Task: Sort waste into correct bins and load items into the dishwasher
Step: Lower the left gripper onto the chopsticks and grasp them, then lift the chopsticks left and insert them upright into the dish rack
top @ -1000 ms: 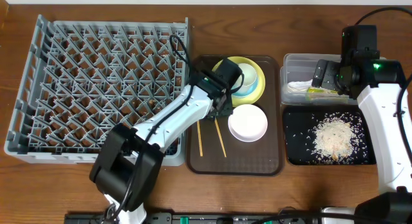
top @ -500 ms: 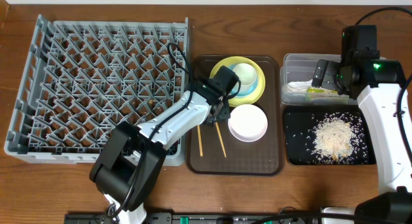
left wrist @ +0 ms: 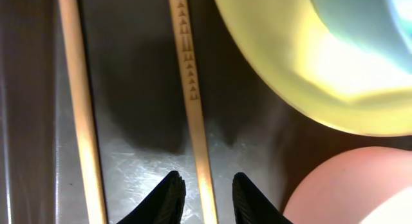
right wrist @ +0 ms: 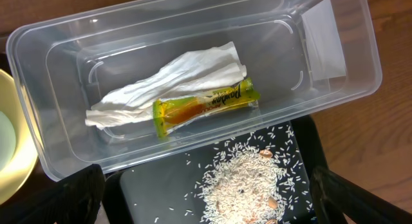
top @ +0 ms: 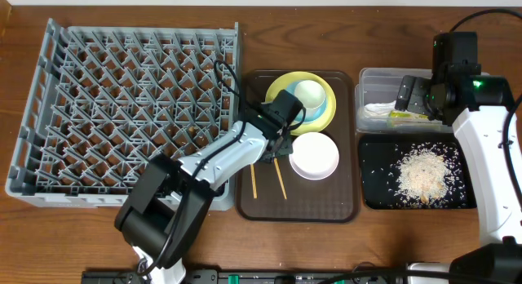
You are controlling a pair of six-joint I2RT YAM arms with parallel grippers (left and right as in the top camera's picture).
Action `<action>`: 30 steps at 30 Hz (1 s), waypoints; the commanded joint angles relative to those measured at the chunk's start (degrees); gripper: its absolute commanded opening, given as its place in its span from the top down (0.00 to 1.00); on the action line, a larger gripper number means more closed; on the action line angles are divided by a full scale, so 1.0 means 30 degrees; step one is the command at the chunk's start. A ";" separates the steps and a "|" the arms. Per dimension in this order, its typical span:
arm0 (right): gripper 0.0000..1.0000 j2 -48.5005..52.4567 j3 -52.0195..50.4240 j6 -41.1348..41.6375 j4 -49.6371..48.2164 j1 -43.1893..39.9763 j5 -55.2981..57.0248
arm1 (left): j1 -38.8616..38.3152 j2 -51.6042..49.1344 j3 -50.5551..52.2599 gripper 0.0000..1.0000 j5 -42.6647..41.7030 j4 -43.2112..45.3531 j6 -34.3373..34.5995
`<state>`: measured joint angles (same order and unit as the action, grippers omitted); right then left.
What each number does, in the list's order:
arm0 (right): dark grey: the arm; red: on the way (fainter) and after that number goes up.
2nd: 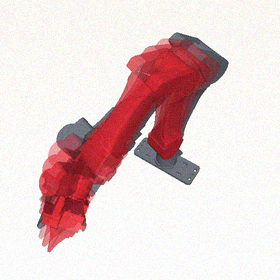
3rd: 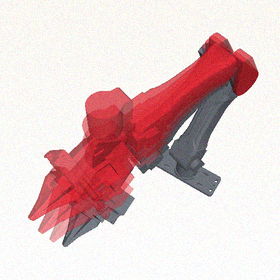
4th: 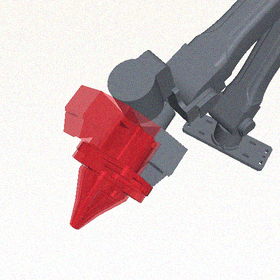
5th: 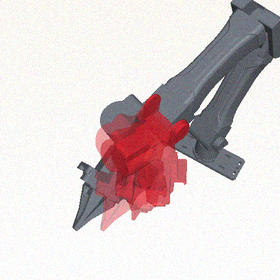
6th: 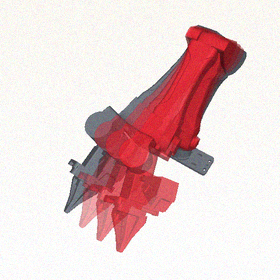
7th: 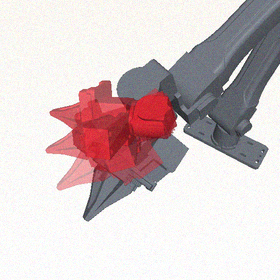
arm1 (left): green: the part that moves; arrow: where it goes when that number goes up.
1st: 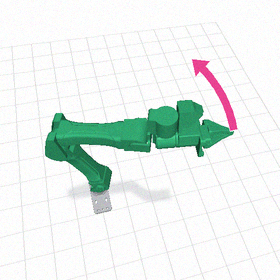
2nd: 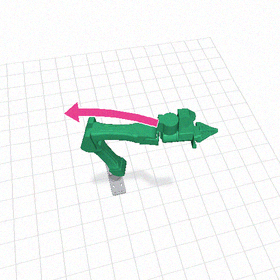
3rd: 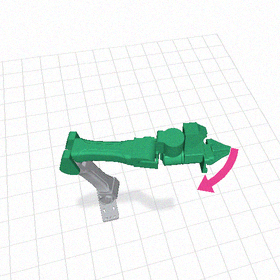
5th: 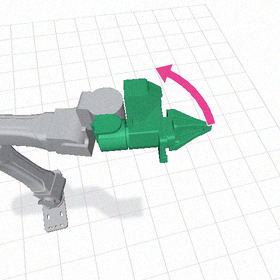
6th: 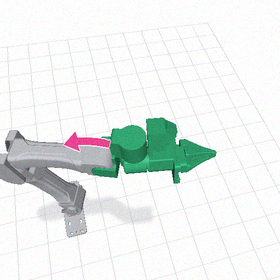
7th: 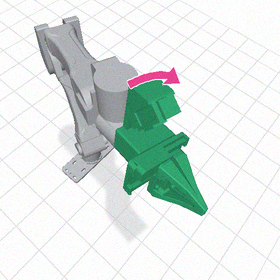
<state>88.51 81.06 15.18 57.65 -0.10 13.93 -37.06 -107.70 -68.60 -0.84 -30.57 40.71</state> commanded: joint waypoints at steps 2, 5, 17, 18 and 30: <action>0.01 -0.0051 0.0306 -0.0219 0.0007 -0.0124 0.0277 | -0.0262 -0.0233 0.0226 0.71 0.1020 0.0022 0.0226; 0.01 -0.0051 0.0306 -0.0219 0.0007 -0.0124 0.0277 | -0.0270 -0.0270 0.0226 0.71 0.1020 0.0022 0.0415; 0.01 -0.0051 0.0306 -0.0219 0.0007 -0.0124 0.0277 | -0.0262 -0.1268 0.0219 0.91 0.1013 0.0022 0.0532; 0.01 -0.0051 0.0306 -0.0219 0.0007 -0.0124 0.0277 | -0.0248 -0.1137 0.0219 0.92 0.1013 0.0015 0.0517; 0.01 -0.0051 0.0306 -0.0219 0.0007 -0.0124 0.0277 | 0.2164 0.7264 -0.0627 0.92 0.1654 -0.2004 -0.5982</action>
<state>88.51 81.06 15.18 57.63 -0.10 13.96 -34.37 -92.05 -68.86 2.11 -34.68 30.46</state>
